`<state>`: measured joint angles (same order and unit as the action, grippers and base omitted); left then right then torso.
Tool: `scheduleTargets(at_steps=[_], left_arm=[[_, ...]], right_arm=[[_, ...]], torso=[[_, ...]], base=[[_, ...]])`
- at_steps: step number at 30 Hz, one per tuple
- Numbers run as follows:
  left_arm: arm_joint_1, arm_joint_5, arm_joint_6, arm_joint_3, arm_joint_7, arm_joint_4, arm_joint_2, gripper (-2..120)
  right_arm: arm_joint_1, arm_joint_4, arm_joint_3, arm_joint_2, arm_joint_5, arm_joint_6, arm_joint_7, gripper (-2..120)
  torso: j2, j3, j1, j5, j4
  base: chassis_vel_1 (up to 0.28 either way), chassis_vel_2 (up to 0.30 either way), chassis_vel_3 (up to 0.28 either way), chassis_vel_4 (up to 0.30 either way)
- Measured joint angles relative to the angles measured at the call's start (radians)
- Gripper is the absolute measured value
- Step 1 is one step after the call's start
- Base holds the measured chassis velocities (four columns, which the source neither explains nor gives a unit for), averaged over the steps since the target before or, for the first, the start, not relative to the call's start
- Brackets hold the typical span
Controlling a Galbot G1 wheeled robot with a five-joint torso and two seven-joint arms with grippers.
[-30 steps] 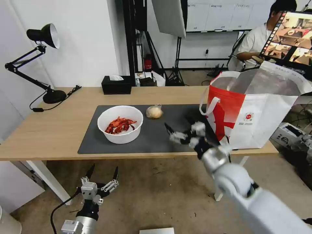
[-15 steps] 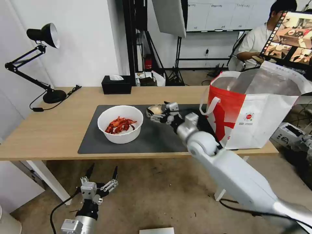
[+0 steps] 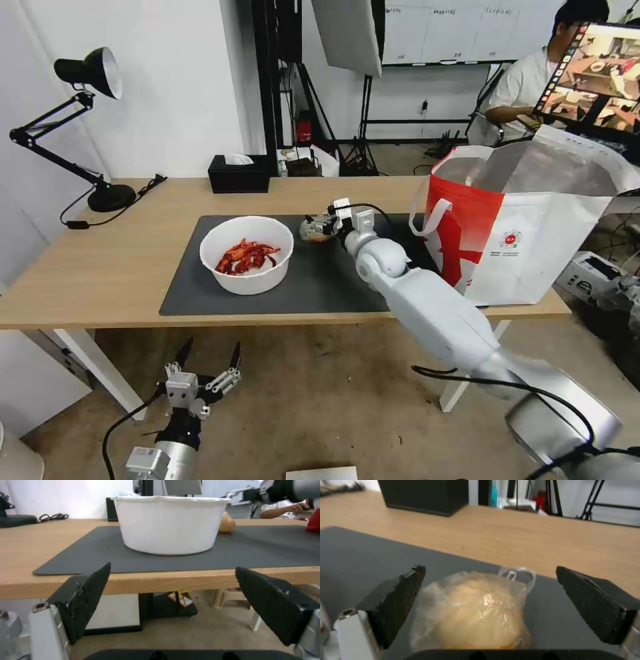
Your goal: Pick up the trash from the table and place it into the takeout bag.
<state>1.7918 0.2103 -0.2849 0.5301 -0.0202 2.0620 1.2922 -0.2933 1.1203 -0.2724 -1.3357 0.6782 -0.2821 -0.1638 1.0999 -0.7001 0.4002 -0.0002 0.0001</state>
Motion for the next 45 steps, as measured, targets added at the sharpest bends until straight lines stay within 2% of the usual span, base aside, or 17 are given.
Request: scheduleTargets(at_steps=[8,13,27,30,33,35,37,38,41,45], left_arm=[[-0.003,0.005,0.000,0.008,-0.001,-0.006,-0.002,100],[-0.009,0.006,-0.001,0.002,-0.001,-0.015,0.000,100],[-0.002,0.006,-0.008,0.005,-0.001,-0.008,0.001,100],[-0.001,0.006,-0.008,0.005,-0.001,-0.007,0.001,100],[0.000,0.006,-0.009,0.005,-0.001,-0.006,0.002,100],[0.000,0.006,-0.009,0.005,-0.001,-0.006,0.003,100],[0.001,0.006,-0.010,0.004,-0.001,-0.006,0.004,100],[0.001,0.006,-0.010,0.004,-0.001,-0.006,0.004,100],[0.003,0.005,-0.010,0.004,-0.001,-0.005,0.004,100],[0.004,0.005,-0.010,0.004,-0.001,-0.003,0.004,100]], right_arm=[[0.023,-0.084,0.011,-0.052,-0.054,-0.041,0.016,100],[0.021,-0.089,0.014,-0.061,-0.073,-0.077,0.015,100],[0.001,-0.091,0.021,-0.068,-0.073,-0.090,0.010,99],[0.000,-0.089,0.021,-0.069,-0.073,-0.090,0.007,92],[0.000,-0.089,0.021,-0.069,-0.072,-0.090,0.004,78],[0.000,-0.088,0.021,-0.068,-0.071,-0.090,0.003,75],[0.000,-0.085,0.021,-0.063,-0.069,-0.090,0.002,64],[0.000,-0.085,0.021,-0.063,-0.069,-0.090,0.002,64],[-0.007,-0.072,0.021,-0.053,-0.065,-0.093,-0.002,49],[-0.014,-0.061,0.022,-0.046,-0.058,-0.097,-0.005,40]], torso=[[0.000,0.000,0.000,0.0001,0.0000],[0.000,0.000,0.000,0.0001,-0.0002],[0.000,0.000,0.000,0.0002,-0.0001],[0.000,0.000,0.000,0.0002,-0.0001],[0.000,0.000,0.000,0.0002,-0.0001],[0.000,0.000,0.000,0.0002,-0.0001],[0.000,0.000,0.000,0.0002,-0.0001],[0.000,0.000,0.000,0.0002,-0.0001],[0.000,0.000,0.000,0.0002,-0.0001],[0.000,0.000,0.000,0.0002,-0.0001]], base=[[0.000,0.000,0.000,0.000],[0.000,0.000,0.000,0.000],[0.000,0.000,0.000,0.000],[0.000,0.000,0.000,0.000],[0.000,0.000,0.000,0.000],[0.000,0.000,0.000,0.000],[0.000,0.000,0.000,0.000],[0.000,0.000,0.000,0.000],[0.000,0.000,0.000,0.000],[0.000,0.000,0.000,0.000]])
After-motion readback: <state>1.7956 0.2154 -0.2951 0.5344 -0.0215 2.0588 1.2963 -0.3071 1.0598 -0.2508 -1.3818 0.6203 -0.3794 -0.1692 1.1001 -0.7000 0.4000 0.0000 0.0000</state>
